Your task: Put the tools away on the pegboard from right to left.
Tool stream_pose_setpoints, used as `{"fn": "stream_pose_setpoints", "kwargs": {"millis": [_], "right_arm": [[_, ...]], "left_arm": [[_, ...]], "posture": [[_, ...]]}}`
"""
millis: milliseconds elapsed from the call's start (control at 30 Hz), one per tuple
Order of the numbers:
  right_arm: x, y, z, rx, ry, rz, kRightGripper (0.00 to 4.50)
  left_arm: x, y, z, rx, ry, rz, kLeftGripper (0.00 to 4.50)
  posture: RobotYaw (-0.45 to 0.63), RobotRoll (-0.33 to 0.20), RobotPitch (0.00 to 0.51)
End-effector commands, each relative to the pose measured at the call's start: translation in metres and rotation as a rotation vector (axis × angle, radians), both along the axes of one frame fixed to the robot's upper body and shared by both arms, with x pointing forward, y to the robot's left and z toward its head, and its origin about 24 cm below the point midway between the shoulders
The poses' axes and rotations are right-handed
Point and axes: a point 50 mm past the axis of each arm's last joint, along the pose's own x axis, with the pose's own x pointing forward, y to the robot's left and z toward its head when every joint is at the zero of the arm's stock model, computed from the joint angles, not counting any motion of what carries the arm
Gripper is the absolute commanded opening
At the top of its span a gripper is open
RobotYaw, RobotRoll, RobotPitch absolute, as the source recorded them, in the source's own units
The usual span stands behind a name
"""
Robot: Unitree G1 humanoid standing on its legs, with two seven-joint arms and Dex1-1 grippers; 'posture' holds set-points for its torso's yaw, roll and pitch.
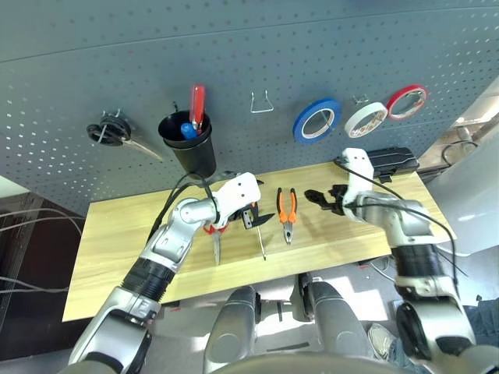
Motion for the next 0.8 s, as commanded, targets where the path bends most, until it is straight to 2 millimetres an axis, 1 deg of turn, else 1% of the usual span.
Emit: {"fn": "stream_pose_setpoints", "kwargs": {"millis": [33,100,200,300,433,500,633,800], "right_arm": [[0.001,0.009,-0.011,-0.022,0.103,-0.041,4.48],[0.001,0.013,-0.013,-0.012,0.132,-0.048,4.48],[-0.002,0.019,-0.023,0.011,0.187,-0.078,4.48],[-0.001,0.029,-0.028,0.03,0.242,-0.126,4.48],[0.004,0.045,-0.029,0.023,0.242,-0.154,4.48],[0.006,0.049,-0.029,0.016,0.238,-0.16,4.48],[0.01,0.054,-0.03,-0.006,0.219,-0.163,4.48],[0.01,0.06,-0.029,0.007,0.248,-0.15,4.48]], "left_arm": [[-0.003,0.002,0.0,0.033,0.029,-0.014,4.5],[-0.003,0.003,0.001,0.034,0.029,-0.014,4.5],[-0.006,0.008,0.002,0.047,0.03,-0.015,4.5],[-0.009,0.011,0.002,0.048,0.036,-0.012,4.5],[-0.009,0.014,0.002,0.043,0.035,0.006,4.5],[-0.009,0.015,0.002,0.041,0.035,0.009,4.5],[-0.009,0.015,0.001,0.034,0.037,0.016,4.5],[-0.011,0.016,-0.003,0.034,0.065,0.018,4.5]], "posture": [[0.08,0.0,0.255],[0.09,0.0,0.262],[0.11,0.0,0.266],[0.12,0.0,0.268],[0.12,0.0,0.267],[0.12,0.0,0.268],[0.12,0.0,0.266],[0.11,0.0,0.264]]}}
